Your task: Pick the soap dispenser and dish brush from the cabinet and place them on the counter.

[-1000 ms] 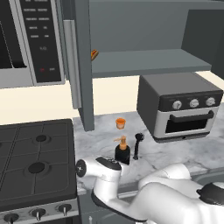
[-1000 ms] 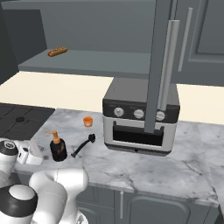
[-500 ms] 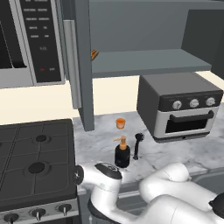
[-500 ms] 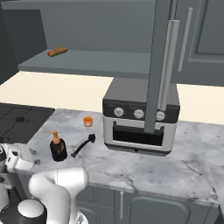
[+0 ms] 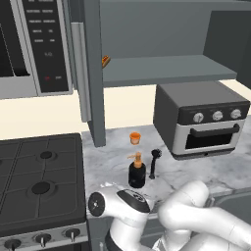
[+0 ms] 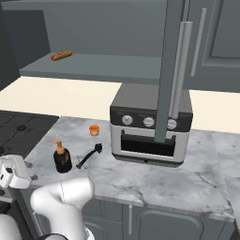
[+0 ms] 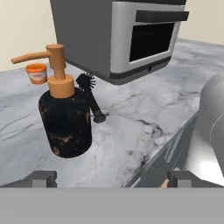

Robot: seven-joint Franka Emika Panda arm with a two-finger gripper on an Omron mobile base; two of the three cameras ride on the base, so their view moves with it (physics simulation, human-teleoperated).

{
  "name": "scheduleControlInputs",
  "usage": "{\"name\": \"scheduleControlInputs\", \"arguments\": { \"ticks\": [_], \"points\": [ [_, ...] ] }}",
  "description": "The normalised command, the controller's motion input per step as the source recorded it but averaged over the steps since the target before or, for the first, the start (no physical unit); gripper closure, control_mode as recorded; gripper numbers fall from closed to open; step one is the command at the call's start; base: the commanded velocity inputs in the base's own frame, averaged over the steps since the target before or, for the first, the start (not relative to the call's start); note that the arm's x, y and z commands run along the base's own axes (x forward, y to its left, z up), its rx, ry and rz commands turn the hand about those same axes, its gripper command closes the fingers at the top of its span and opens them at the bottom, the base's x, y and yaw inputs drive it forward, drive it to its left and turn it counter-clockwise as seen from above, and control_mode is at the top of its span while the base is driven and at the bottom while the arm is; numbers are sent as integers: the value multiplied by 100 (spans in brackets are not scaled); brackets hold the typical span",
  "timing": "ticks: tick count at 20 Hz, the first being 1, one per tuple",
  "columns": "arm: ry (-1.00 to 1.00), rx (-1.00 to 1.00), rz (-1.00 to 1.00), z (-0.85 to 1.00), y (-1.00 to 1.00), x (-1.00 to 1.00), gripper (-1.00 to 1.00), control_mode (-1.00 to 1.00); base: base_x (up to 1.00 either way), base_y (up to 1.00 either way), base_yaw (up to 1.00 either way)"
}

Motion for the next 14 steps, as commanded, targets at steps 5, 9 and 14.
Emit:
{"name": "scheduleControlInputs", "arguments": {
  "ticks": [5, 9, 14],
  "points": [
    [4, 12, 7, 32, -19, -14, -100, -100, 0, 0, 0],
    [6, 13, 2, 34, -22, -14, -100, -100, 0, 0, 0],
    [7, 12, 1, 37, -19, -10, -100, -100, 0, 0, 0]
  ]
}}
